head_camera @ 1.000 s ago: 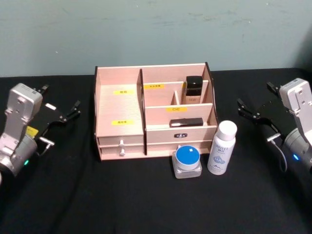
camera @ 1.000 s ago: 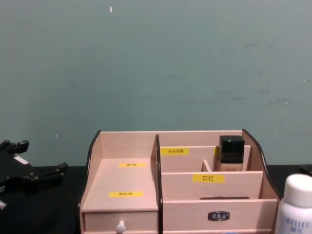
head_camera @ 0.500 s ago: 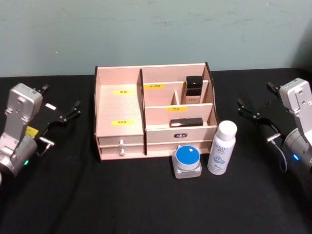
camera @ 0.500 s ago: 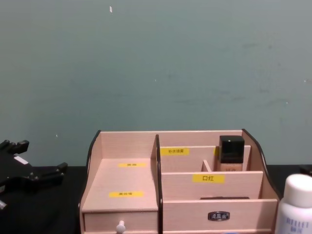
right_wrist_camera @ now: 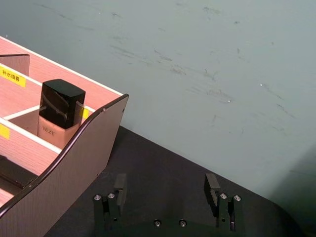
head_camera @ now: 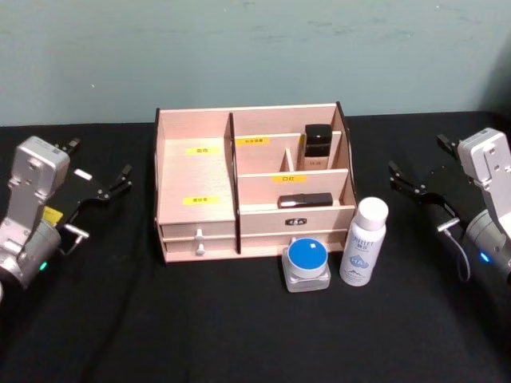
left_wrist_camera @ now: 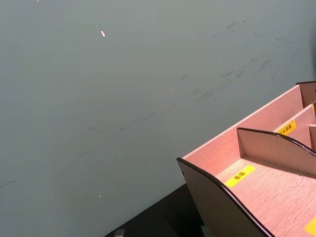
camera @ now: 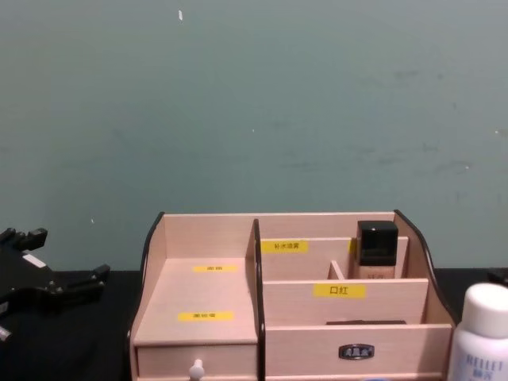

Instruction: Pick up the facial cleanser and watermelon frost from the table and place them into the tiered storage box.

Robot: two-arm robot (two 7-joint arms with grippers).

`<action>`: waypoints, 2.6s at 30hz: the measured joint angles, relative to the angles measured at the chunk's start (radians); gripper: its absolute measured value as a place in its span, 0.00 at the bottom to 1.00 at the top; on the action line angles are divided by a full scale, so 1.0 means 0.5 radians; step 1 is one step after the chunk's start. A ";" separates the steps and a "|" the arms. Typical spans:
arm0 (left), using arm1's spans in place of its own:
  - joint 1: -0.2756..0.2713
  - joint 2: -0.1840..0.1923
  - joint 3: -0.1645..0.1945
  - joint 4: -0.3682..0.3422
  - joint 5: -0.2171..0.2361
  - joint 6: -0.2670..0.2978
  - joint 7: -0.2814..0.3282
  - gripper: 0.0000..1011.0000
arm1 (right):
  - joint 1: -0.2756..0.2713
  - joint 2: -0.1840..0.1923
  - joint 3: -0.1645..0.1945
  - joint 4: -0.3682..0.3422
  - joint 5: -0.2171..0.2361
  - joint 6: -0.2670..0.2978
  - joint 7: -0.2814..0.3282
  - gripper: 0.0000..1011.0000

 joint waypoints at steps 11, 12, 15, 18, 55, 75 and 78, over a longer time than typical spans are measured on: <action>0.000 0.000 0.000 0.000 0.000 0.000 0.000 0.99 | -0.027 -0.002 0.043 -0.003 0.041 0.000 0.045 0.99; 0.000 0.000 0.000 0.000 0.000 0.000 0.000 0.99 | -0.051 0.007 0.069 -0.024 0.071 0.000 0.069 0.99; 0.000 0.000 0.000 0.000 0.000 0.000 0.000 0.99 | -0.095 0.030 0.107 -0.081 0.122 0.000 0.113 0.99; 0.000 0.000 0.000 0.000 0.000 0.000 0.000 0.99 | -0.162 0.074 0.158 -0.194 0.184 0.000 0.170 0.99; 0.000 0.000 0.000 0.000 0.000 0.000 0.000 0.99 | -0.844 0.337 0.456 -1.078 0.489 0.288 0.501 0.99; 0.000 0.000 0.000 0.000 0.000 0.000 0.000 0.99 | -0.834 0.196 0.431 -0.839 0.467 0.387 0.606 0.99; 0.000 0.000 0.000 0.000 0.000 0.000 0.000 0.99 | -0.836 0.176 0.440 -0.810 0.467 0.385 0.623 0.99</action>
